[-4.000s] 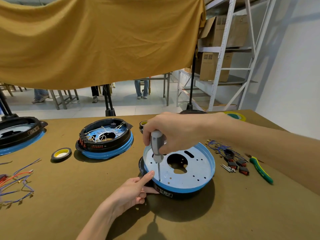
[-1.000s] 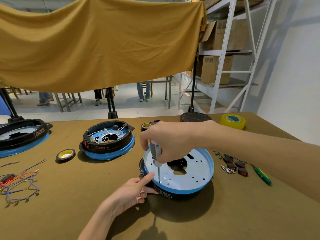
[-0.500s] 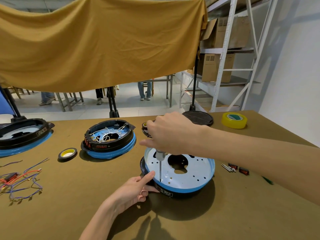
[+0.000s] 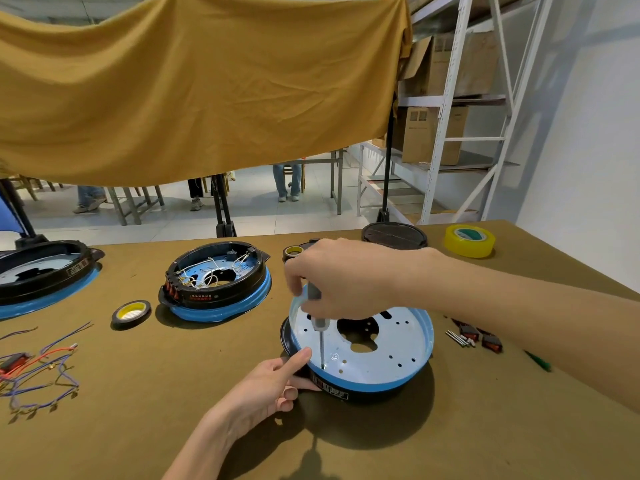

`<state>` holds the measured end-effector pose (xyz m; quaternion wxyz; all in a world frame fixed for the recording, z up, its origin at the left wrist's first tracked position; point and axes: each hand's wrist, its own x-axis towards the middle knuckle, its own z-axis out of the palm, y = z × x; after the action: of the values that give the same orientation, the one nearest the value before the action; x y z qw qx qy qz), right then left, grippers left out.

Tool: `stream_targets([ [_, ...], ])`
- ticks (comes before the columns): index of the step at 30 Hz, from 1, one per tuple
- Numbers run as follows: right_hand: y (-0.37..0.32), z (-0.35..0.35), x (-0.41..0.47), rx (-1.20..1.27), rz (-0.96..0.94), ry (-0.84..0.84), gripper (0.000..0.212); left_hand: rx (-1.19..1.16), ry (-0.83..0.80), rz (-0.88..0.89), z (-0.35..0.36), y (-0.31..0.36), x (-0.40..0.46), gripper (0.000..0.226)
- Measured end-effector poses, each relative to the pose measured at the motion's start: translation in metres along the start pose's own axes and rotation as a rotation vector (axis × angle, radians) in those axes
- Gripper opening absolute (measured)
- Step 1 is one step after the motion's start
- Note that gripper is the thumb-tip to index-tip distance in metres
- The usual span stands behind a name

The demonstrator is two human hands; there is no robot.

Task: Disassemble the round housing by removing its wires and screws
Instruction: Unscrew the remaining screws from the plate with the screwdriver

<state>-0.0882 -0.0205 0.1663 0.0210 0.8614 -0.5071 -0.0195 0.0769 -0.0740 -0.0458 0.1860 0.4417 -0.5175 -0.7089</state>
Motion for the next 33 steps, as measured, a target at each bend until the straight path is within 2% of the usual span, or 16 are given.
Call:
stream_targets([
  [2,0.0,-0.006,-0.002,0.138,-0.042,-0.103,0.043,-0.009,0.002,0.002,0.001,0.001,0.0,0.091],
  [3,-0.001,-0.005,-0.002,0.086,-0.033,-0.082,0.046,-0.011,0.008,0.004,0.001,0.001,-0.001,0.092],
  [6,-0.007,0.0,0.0,-0.327,0.069,0.139,0.052,-0.013,0.017,0.0,0.002,0.001,-0.002,0.087],
  [7,-0.006,0.0,0.001,-0.373,0.087,0.15,0.053,-0.014,0.019,0.0,0.003,0.001,-0.002,0.085],
  [8,-0.004,-0.001,0.002,-0.352,0.073,0.117,0.046,-0.013,0.019,-0.001,0.003,0.001,-0.002,0.083],
  [10,0.001,-0.005,0.002,-0.086,0.0,-0.003,0.017,-0.01,0.019,-0.007,0.002,0.001,-0.002,0.082],
  [13,0.002,-0.012,-0.002,0.145,-0.05,-0.159,0.042,-0.011,0.027,-0.007,0.001,0.001,-0.001,0.083],
  [18,-0.002,0.001,-0.002,-0.332,0.082,0.141,0.046,-0.013,0.012,0.011,0.001,0.0,-0.001,0.089],
  [19,0.0,0.002,-0.001,-0.337,0.075,0.139,0.042,-0.013,0.01,0.007,0.002,0.001,-0.001,0.09],
  [21,0.005,-0.002,0.0,-0.149,0.005,0.054,0.024,-0.008,0.011,0.003,0.002,0.001,-0.001,0.089],
  [24,0.009,-0.012,-0.002,0.199,-0.046,-0.157,0.043,-0.008,0.015,0.008,0.002,0.001,-0.001,0.086],
  [26,0.005,-0.009,-0.003,0.099,-0.027,-0.126,0.046,-0.004,0.015,0.01,0.002,0.001,-0.001,0.087],
  [28,0.001,0.001,-0.003,-0.191,0.039,0.031,0.048,-0.004,0.015,0.007,0.001,0.001,-0.001,0.089],
  [30,0.0,0.006,-0.003,-0.34,0.08,0.126,0.048,-0.007,0.019,-0.003,0.002,0.001,-0.002,0.089],
  [31,0.001,0.006,-0.002,-0.316,0.057,0.119,0.041,-0.009,0.022,-0.006,0.002,0.001,-0.001,0.089],
  [33,0.005,0.001,-0.003,-0.074,-0.021,0.027,0.024,-0.015,0.026,-0.004,0.001,0.002,-0.002,0.088],
])
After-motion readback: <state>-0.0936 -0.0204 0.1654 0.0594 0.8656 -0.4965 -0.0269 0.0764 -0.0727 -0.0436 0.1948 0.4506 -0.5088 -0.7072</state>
